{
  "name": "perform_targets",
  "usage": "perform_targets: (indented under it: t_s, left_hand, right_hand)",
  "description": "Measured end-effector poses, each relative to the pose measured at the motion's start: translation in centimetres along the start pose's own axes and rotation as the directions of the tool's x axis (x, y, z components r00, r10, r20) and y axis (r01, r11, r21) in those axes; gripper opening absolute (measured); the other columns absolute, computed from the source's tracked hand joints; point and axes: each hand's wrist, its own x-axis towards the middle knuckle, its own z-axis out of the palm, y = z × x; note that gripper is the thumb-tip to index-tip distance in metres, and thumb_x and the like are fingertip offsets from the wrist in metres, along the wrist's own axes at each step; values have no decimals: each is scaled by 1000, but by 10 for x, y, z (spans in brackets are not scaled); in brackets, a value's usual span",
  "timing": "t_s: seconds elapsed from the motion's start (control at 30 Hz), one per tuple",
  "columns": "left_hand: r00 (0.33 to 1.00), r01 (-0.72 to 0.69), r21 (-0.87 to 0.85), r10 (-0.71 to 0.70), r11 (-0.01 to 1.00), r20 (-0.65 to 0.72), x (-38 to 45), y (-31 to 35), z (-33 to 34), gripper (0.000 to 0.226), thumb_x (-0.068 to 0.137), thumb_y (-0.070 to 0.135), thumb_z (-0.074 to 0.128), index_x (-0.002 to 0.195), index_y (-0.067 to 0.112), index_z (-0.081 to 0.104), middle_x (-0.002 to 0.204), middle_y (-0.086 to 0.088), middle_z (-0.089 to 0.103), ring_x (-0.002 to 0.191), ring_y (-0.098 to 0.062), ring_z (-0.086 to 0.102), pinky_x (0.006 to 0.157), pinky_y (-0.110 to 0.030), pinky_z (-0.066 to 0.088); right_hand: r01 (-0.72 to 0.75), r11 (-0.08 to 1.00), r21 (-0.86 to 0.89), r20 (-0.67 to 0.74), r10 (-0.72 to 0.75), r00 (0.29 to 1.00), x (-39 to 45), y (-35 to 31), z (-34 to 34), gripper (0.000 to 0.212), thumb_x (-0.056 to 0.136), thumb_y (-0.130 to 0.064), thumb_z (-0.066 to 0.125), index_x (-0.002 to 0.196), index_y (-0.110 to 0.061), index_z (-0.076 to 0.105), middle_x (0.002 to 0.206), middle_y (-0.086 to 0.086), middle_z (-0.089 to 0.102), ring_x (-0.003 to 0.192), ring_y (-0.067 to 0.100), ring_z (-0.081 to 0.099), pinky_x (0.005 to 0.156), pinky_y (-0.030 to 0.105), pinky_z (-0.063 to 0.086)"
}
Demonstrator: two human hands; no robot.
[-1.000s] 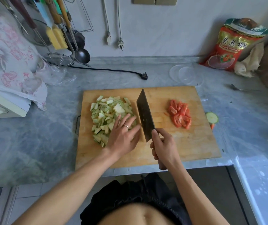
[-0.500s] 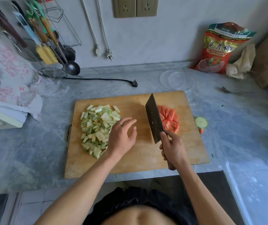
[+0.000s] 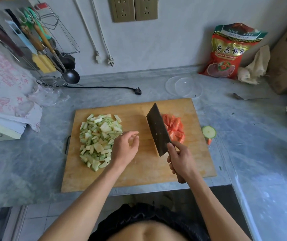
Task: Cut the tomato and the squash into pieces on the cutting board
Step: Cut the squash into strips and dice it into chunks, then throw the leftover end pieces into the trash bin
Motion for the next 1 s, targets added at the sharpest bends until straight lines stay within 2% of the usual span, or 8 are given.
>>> perform_targets:
  t_s: [0.2, 0.43, 0.5, 0.6, 0.73, 0.8, 0.93, 1.0]
  left_hand:
    - [995, 97, -133, -98, 986, 3, -4, 13, 2, 16, 94, 18, 63, 107, 19, 74, 98, 15, 69, 92, 9, 61, 76, -4, 45]
    - [988, 110, -210, -84, 971, 130, -1, 31, 14, 15, 95, 21, 63, 105, 22, 74, 100, 19, 70, 93, 8, 62, 78, -4, 46]
    - [985, 92, -209, -58, 974, 162, 0, 38, 20, 14, 94, 20, 64, 103, 22, 75, 97, 18, 70, 90, 8, 63, 77, -6, 47]
    - [972, 22, -186, 23, 982, 236, 11, 59, 37, 14, 91, 19, 66, 101, 21, 76, 92, 15, 72, 86, 3, 65, 80, -15, 52]
    - [910, -119, -95, 147, 988, 388, 30, 99, 66, 15, 91, 19, 67, 104, 19, 75, 94, 9, 72, 85, -3, 65, 80, -20, 53]
    - [872, -197, -45, 196, 979, 448, 38, 120, 86, 17, 89, 18, 69, 105, 17, 74, 96, 4, 73, 86, -9, 66, 82, -25, 53]
    - [782, -388, 115, 261, 914, 566, 53, 147, 128, 23, 88, 27, 68, 109, 22, 73, 107, 2, 71, 100, -16, 64, 86, -30, 50]
    - [725, -456, 193, 236, 869, 647, 57, 158, 150, 26, 89, 29, 65, 115, 24, 70, 118, -1, 66, 109, -21, 60, 87, -29, 47]
  right_hand:
    - [108, 994, 32, 53, -110, 993, -9, -13, 1, 28, 100, -36, 54, 119, -20, 66, 63, 7, 62, 45, 18, 55, 41, 34, 49]
    - [171, 985, 21, -108, -168, 980, -17, -22, -38, 21, 100, -30, 57, 117, -28, 67, 60, 8, 61, 45, 12, 54, 43, 28, 45]
    - [162, 987, -7, -178, -161, 971, -18, -17, -49, 23, 98, -30, 58, 119, -26, 67, 61, 10, 63, 45, 15, 56, 45, 34, 50]
    - [112, 989, -97, -331, -138, 934, -18, 1, -76, 28, 95, -32, 63, 119, -20, 69, 60, 5, 63, 50, 19, 57, 53, 42, 54]
    - [16, 967, -253, -469, -137, 872, -13, 28, -117, 19, 91, -28, 63, 107, -26, 73, 52, -5, 50, 49, 12, 47, 50, 30, 42]
    - [-66, 951, -304, -498, -99, 861, -7, 40, -139, 15, 87, -28, 59, 98, -30, 69, 58, -2, 53, 58, 22, 49, 55, 34, 48]
    - [-154, 894, -421, -497, -86, 863, 12, 65, -168, 7, 85, -21, 50, 81, -22, 56, 60, 2, 52, 58, 28, 47, 48, 29, 37]
    - [-158, 862, -482, -486, -114, 866, 21, 79, -177, 11, 87, -18, 48, 85, -22, 58, 61, 4, 56, 57, 29, 51, 47, 29, 40]
